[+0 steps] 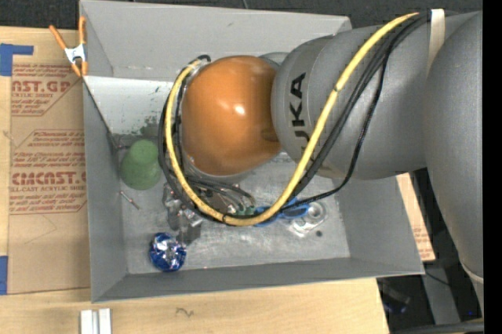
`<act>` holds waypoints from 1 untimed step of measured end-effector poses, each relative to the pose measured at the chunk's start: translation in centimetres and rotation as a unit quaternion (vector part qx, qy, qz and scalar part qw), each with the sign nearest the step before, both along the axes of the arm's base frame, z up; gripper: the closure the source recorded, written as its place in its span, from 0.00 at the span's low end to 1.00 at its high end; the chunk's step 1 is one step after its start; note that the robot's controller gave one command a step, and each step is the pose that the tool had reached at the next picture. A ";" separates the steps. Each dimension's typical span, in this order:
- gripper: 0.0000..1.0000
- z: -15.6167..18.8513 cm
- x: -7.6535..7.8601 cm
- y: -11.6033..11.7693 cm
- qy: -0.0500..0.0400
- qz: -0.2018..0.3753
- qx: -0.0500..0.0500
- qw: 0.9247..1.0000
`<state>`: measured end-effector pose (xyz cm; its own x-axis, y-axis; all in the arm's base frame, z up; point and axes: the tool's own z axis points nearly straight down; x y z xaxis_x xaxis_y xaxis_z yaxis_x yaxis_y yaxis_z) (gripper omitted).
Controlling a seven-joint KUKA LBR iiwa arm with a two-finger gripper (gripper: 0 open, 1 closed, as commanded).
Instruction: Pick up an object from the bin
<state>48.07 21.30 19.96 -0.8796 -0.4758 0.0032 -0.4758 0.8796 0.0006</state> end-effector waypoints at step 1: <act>1.00 -3.9 0.5 -3.9 0.000 0.046 0.000 0.999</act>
Offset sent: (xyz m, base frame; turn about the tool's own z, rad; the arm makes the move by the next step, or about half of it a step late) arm 0.0049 -0.0375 -0.0371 -0.0926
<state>48.53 17.43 16.03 -0.8326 -0.5539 0.0026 -0.5539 0.8326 0.0003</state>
